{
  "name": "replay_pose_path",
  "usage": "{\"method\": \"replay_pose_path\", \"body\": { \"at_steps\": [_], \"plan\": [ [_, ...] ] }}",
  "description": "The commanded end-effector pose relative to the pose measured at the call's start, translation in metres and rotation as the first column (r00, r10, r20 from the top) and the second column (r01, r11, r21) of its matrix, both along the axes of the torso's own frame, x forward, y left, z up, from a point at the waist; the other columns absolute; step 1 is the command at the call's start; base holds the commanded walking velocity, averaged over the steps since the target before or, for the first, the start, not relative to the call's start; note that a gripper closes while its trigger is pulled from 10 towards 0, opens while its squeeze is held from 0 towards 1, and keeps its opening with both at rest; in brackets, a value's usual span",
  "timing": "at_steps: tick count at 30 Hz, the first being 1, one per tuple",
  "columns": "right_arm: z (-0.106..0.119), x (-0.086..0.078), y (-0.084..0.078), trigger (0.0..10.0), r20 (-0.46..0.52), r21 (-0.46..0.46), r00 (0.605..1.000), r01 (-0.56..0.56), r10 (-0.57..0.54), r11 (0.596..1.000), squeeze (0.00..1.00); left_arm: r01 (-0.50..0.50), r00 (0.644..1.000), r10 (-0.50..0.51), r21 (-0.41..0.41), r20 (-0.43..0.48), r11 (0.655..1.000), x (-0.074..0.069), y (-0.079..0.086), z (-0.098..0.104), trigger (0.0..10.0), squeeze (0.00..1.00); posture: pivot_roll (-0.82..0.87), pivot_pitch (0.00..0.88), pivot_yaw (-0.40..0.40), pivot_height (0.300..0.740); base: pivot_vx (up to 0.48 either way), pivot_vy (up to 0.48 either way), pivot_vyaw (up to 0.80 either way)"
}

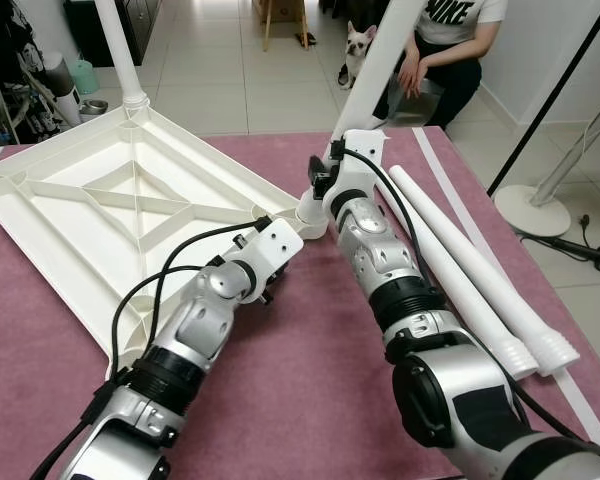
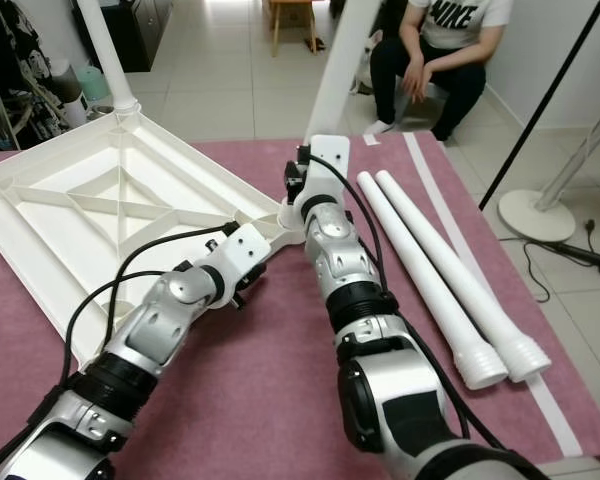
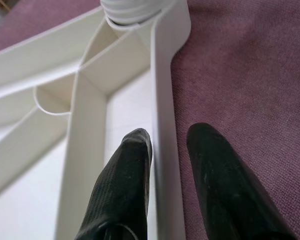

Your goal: Building children table

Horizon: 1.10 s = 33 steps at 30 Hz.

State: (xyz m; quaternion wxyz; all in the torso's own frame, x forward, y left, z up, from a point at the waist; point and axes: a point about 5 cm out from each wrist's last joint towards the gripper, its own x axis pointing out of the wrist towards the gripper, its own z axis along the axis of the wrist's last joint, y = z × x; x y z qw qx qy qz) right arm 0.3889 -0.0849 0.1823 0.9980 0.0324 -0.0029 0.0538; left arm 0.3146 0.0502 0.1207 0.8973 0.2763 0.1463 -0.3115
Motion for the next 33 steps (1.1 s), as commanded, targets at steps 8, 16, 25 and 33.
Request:
{"method": "replay_pose_path", "body": {
  "at_steps": [8, 16, 25, 33],
  "plan": [
    [-0.012, 0.000, -0.004, 10.0, -0.070, -0.076, 0.995, -0.071, 0.066, 0.995, 0.00, 0.014, 1.000, -0.014, 0.064, 0.004, 0.998, 0.010, 0.008, 0.002, 4.1, 0.00, 0.10, 0.000, 0.044, 0.740, 0.000, 0.000, 0.00],
    [-0.015, 0.000, -0.001, 10.0, -0.094, -0.088, 0.991, -0.108, 0.099, 0.990, 0.00, 0.096, 0.994, -0.089, 0.112, -0.062, 0.989, 0.002, 0.016, -0.011, 0.0, 0.00, 0.11, 0.000, 0.044, 0.740, 0.000, 0.000, 0.00],
    [-0.007, -0.002, 0.012, 10.0, -0.081, -0.036, 0.986, -0.152, 0.149, 0.988, 0.00, 0.136, 0.989, -0.134, 0.028, -0.056, 0.990, -0.005, 0.033, 0.009, 0.0, 0.00, 0.11, 0.000, 0.040, 0.740, 0.000, 0.000, 0.00],
    [0.003, -0.010, 0.032, 10.0, -0.055, -0.005, 0.968, -0.246, 0.245, 0.969, 0.00, 0.266, 0.964, -0.266, -0.001, -0.002, 0.964, -0.019, 0.057, 0.048, 0.0, 0.00, 0.11, 0.000, 0.036, 0.740, 0.000, 0.000, 0.00]
  ]
}}
